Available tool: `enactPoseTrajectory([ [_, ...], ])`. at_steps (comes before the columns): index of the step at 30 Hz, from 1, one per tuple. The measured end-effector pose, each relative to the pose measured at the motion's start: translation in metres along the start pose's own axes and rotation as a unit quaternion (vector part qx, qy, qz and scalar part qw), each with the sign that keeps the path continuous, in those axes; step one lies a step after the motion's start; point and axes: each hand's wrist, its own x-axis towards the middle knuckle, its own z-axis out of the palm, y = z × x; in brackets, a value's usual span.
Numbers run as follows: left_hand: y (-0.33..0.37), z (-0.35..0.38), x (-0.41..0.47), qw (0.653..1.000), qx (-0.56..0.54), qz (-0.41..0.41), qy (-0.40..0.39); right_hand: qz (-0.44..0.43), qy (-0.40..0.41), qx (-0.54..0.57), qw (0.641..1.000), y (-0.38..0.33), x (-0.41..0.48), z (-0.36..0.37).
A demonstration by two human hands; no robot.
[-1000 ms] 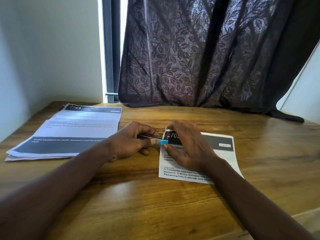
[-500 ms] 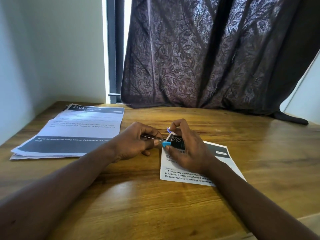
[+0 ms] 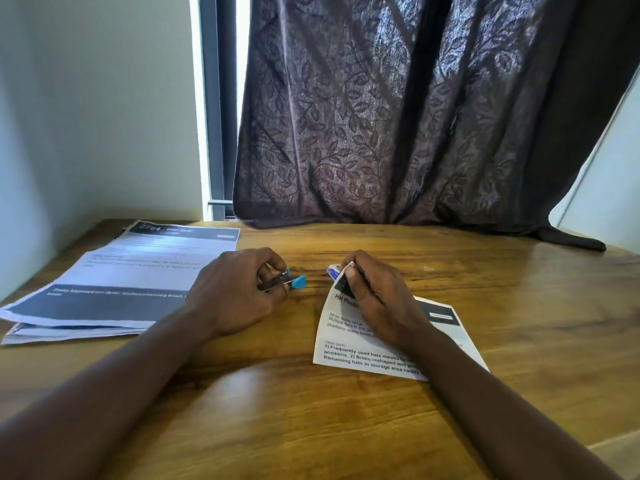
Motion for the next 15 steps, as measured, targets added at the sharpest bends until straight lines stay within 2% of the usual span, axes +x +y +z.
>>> enactPoseTrajectory([
  [4, 0.005, -0.002, 0.0, 0.991, 0.116, 0.043, -0.052, 0.002, 0.015, -0.052, 0.999, -0.003, 0.001, 0.0],
  [6, 0.009, -0.002, 0.0, 0.987, 0.139, 0.073, -0.018, -0.005, 0.041, -0.073, 0.996, -0.006, 0.002, 0.001],
  [7, 0.014, -0.002, -0.001, 0.989, 0.118, 0.084, 0.011, -0.009, 0.055, -0.084, 0.995, -0.007, 0.002, 0.001],
  [9, 0.027, 0.0, -0.005, 0.996, 0.004, 0.086, 0.034, -0.017, 0.083, -0.097, 0.992, -0.011, 0.002, 0.0],
  [12, 0.048, 0.007, -0.011, 0.985, -0.146, 0.075, -0.043, -0.048, 0.11, -0.106, 0.987, -0.015, 0.002, -0.001],
  [15, 0.062, 0.016, -0.013, 0.978, -0.178, 0.056, -0.089, -0.081, 0.123, -0.124, 0.981, -0.014, 0.002, -0.006],
])
